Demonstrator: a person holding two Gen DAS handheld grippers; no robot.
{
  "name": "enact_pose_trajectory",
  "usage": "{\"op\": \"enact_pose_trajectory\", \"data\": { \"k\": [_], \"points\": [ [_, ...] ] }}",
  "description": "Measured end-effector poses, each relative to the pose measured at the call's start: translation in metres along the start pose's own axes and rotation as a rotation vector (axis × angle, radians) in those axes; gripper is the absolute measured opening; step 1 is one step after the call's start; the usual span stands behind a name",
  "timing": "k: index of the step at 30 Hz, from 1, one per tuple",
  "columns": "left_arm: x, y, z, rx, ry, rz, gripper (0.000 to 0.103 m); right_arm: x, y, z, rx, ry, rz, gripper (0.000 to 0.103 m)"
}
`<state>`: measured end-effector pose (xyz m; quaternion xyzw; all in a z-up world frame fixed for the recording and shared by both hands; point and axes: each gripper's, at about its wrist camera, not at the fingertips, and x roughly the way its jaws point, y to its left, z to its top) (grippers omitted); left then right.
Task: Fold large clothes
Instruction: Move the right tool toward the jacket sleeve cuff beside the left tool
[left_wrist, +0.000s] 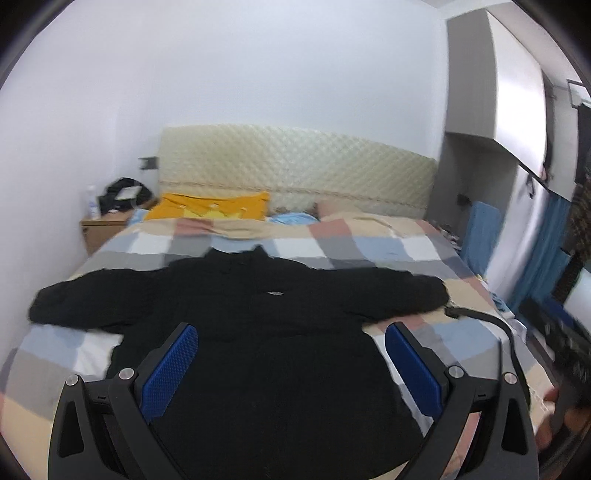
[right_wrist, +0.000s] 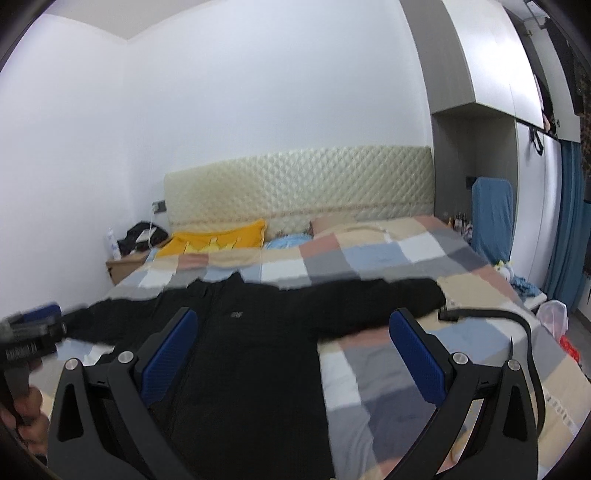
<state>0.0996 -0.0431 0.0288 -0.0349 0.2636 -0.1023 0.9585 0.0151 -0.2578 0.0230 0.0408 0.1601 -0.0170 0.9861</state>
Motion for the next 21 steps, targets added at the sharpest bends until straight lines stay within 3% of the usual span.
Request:
{"op": "enact_pose_trajectory", "data": {
  "k": [5, 13, 17, 21],
  "points": [
    [0.032, 0.000, 0.002, 0.038, -0.025, 0.042, 0.102, 0.037, -0.016, 0.014, 0.012, -0.034, -0.016, 0.103],
    [0.069, 0.039, -0.008, 0.013, -0.054, 0.115, 0.102, 0.111, -0.053, 0.026, -0.044, -0.081, -0.111, 0.103],
    [0.089, 0.062, -0.018, -0.036, -0.019, 0.129, 0.102, 0.151, -0.078, 0.021, -0.015, -0.061, -0.145, 0.103],
    [0.114, 0.069, -0.031, -0.021, 0.016, 0.151, 0.102, 0.191, -0.108, 0.006, 0.039, -0.050, -0.106, 0.103]
  ]
}}
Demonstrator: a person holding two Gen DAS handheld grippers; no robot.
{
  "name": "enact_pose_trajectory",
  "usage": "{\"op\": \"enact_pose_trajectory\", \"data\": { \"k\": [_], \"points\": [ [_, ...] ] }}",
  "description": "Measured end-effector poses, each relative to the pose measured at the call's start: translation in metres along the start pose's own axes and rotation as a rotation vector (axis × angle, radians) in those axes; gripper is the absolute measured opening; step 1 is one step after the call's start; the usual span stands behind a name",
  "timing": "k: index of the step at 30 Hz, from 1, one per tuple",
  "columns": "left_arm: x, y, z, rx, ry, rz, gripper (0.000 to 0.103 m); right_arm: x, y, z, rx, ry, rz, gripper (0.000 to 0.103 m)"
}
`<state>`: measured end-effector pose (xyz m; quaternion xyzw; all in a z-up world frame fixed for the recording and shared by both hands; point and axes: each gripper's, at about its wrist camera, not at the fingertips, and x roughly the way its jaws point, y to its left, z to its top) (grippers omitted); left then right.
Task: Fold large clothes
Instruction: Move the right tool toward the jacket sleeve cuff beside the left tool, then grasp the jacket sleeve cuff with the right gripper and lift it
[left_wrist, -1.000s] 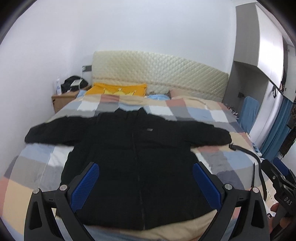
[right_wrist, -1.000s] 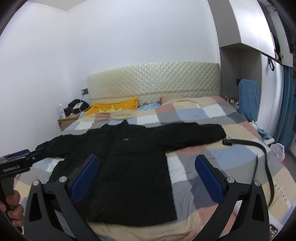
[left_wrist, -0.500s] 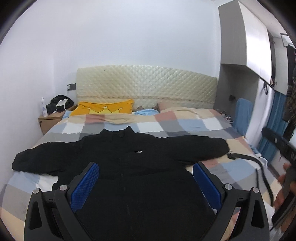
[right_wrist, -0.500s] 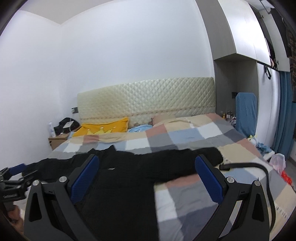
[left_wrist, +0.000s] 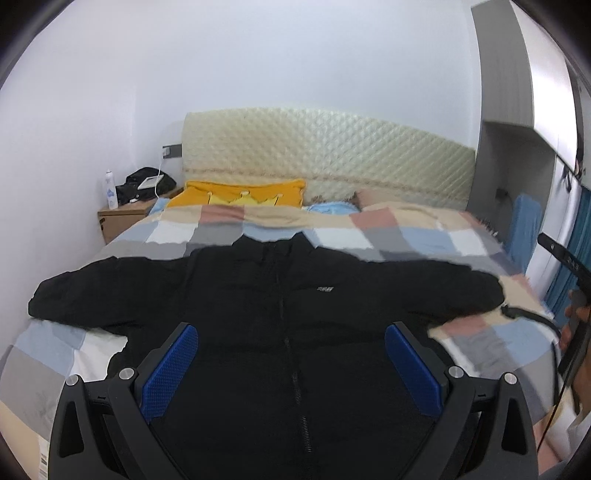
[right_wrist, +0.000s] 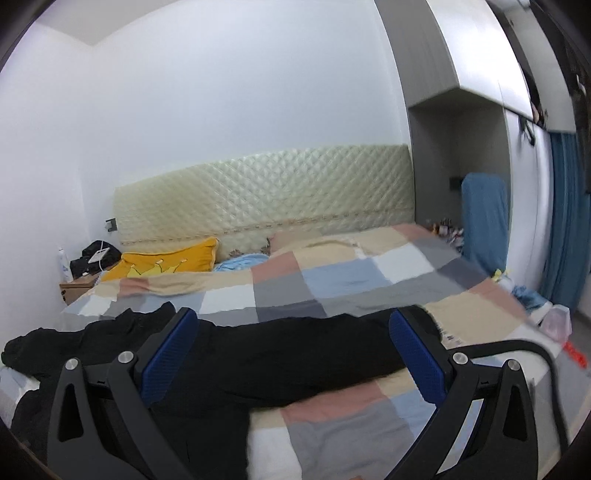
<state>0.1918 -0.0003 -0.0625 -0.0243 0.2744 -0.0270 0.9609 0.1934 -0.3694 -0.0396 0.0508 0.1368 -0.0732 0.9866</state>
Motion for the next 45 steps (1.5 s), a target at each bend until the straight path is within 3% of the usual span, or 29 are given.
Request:
{"op": "enact_pose_trajectory", "data": {
  "k": [6, 11, 12, 14, 21, 23, 28, 34, 45],
  "points": [
    [0.030, 0.007, -0.018, -0.018, 0.068, -0.008, 0.102, 0.055, -0.034, -0.025, 0.036, 0.033, -0.030, 0.103],
    [0.043, 0.011, -0.024, -0.031, 0.085, -0.006, 0.102, 0.097, -0.067, -0.057, 0.098, 0.127, -0.043, 0.102],
    [0.046, 0.013, -0.026, -0.033, 0.089, 0.004, 0.102, 0.105, -0.080, -0.067, 0.133, 0.160, -0.034, 0.099],
    [0.050, 0.014, -0.029, -0.046, 0.099, 0.016, 0.102, 0.118, -0.105, -0.088, 0.217, 0.222, -0.031, 0.082],
    [0.057, 0.028, -0.039, -0.115, 0.134, 0.017, 0.102, 0.148, -0.185, -0.146, 0.521, 0.367, -0.048, 0.081],
    [0.059, 0.030, -0.041, -0.118, 0.140, 0.027, 0.102, 0.149, -0.194, -0.154, 0.563, 0.360, -0.056, 0.082],
    [0.064, 0.038, -0.045, -0.160, 0.158, 0.026, 0.102, 0.166, -0.216, -0.166, 0.731, 0.354, 0.030, 0.082],
    [0.070, 0.042, -0.048, -0.169, 0.156, 0.034, 0.102, 0.197, -0.230, -0.173, 0.856, 0.241, 0.074, 0.082],
    [0.105, 0.031, -0.052, -0.110, 0.157, 0.136, 0.102, 0.241, -0.224, -0.164, 0.754, 0.122, 0.040, 0.082]
  ]
}}
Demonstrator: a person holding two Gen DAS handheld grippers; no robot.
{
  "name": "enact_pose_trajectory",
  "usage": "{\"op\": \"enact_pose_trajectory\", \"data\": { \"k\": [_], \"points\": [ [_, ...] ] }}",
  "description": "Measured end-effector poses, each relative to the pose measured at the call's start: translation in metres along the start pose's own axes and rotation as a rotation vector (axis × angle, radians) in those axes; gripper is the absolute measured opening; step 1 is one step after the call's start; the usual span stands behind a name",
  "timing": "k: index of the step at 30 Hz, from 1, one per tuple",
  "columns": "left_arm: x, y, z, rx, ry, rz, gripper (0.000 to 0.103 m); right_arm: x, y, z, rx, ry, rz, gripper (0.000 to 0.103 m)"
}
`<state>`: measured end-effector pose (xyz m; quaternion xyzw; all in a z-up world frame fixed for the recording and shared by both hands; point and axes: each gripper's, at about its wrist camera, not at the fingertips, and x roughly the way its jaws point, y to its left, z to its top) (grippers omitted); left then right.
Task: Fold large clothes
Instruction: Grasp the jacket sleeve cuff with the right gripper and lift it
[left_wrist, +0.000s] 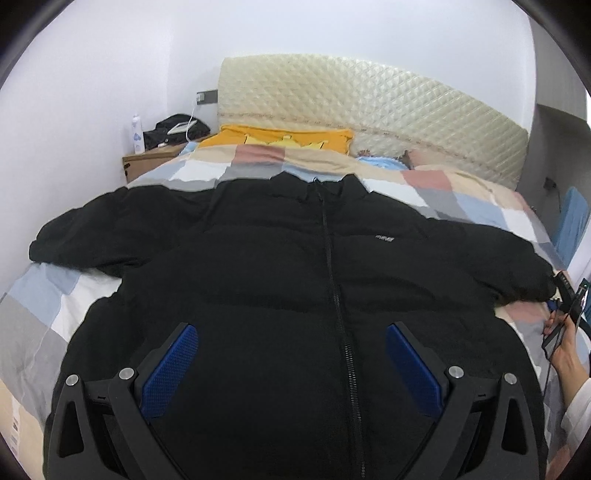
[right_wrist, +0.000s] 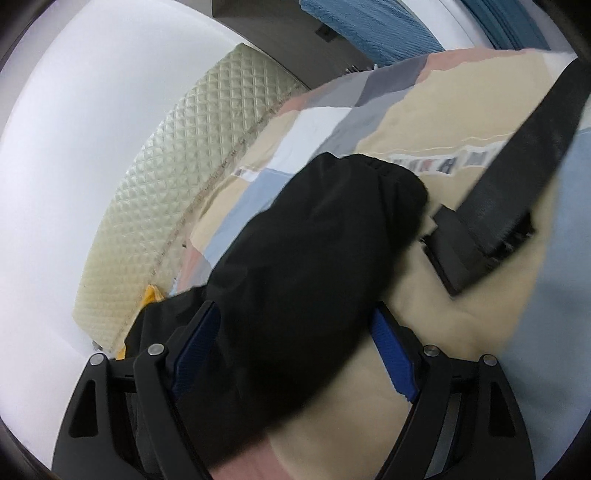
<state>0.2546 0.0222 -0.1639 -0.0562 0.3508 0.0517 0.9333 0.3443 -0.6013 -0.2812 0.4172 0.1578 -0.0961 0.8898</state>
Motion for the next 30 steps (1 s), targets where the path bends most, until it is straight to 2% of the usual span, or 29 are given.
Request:
{"op": "enact_pose_trajectory", "data": {
  "k": [3, 5, 7, 12, 17, 21, 26, 30],
  "points": [
    [0.011, 0.000, -0.002, 0.004, 0.023, 0.019, 0.102, 0.004, -0.005, -0.001, 0.019, -0.043, 0.004, 0.075],
    [0.017, 0.000, -0.005, 0.012, 0.034, 0.029, 0.102, 0.009, -0.003, 0.000, 0.005, -0.044, 0.005, 0.058],
    [0.023, -0.003, -0.006, 0.023, 0.047, 0.034, 0.102, 0.014, -0.005, 0.000, 0.021, -0.032, 0.028, 0.050],
    [0.027, -0.011, -0.010, 0.074, 0.051, 0.037, 0.102, 0.023, -0.010, 0.005, 0.053, -0.045, 0.057, 0.047],
    [0.026, -0.010, -0.010, 0.069, 0.043, 0.025, 0.102, 0.029, -0.007, 0.007, 0.039, -0.053, 0.056, 0.046],
    [0.034, -0.008, -0.008, 0.025, 0.082, 0.014, 0.102, 0.021, -0.008, 0.006, 0.055, -0.071, 0.076, 0.027],
    [0.037, -0.014, -0.006, 0.049, 0.087, 0.085, 0.102, 0.004, 0.000, 0.000, 0.053, -0.072, 0.071, 0.008],
    [0.031, -0.012, -0.003, 0.064, 0.080, 0.110, 0.102, -0.011, 0.025, 0.003, -0.035, -0.064, 0.051, 0.005]
  ]
}}
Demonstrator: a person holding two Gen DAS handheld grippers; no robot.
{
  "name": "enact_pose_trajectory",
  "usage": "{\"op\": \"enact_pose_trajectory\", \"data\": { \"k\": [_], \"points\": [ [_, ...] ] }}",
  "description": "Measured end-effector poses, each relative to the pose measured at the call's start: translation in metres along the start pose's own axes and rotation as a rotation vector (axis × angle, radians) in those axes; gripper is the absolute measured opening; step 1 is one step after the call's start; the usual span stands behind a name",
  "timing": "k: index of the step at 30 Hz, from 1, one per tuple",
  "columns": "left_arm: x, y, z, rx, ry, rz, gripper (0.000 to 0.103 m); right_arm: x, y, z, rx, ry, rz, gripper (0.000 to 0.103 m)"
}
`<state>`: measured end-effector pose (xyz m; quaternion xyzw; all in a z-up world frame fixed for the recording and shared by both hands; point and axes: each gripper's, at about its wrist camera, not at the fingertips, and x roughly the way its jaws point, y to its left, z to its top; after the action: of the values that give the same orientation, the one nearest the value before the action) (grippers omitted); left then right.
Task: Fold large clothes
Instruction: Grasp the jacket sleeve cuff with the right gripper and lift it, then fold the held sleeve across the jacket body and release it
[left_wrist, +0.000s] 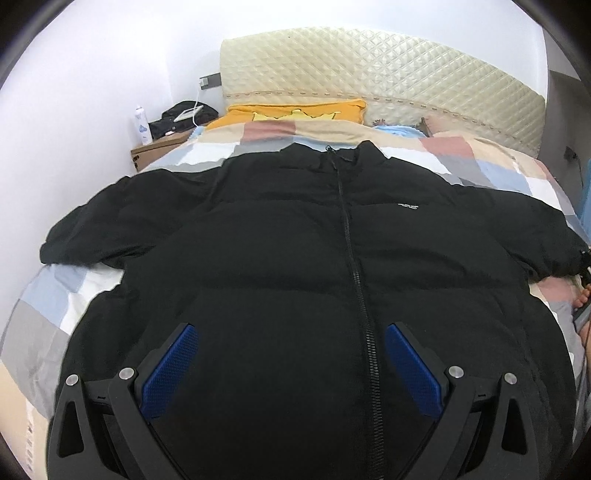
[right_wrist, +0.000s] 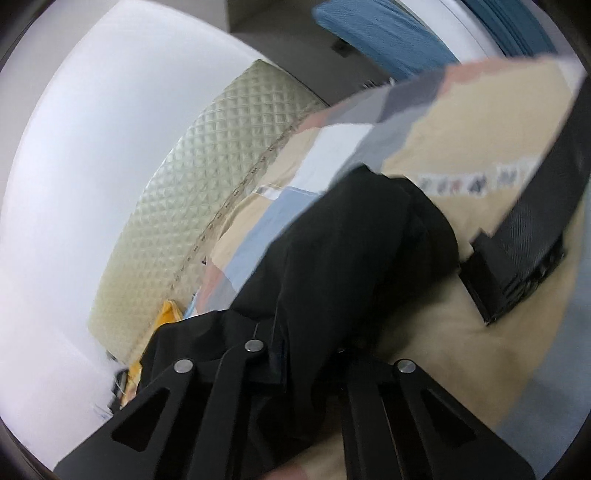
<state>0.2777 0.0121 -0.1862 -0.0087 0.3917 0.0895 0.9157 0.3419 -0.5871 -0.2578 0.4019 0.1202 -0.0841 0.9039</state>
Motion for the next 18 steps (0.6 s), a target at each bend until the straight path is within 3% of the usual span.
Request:
{"op": "enact_pose_trajectory", "data": {
  "k": [10, 18],
  "points": [
    [-0.013, 0.010, -0.001, 0.041, -0.044, 0.025, 0.102, -0.063, 0.111, 0.019, -0.161, -0.111, -0.048, 0.005],
    [-0.034, 0.031, 0.002, 0.051, -0.105, 0.056, 0.102, -0.124, 0.230, 0.031, -0.294, -0.200, 0.071, 0.005]
  ]
}}
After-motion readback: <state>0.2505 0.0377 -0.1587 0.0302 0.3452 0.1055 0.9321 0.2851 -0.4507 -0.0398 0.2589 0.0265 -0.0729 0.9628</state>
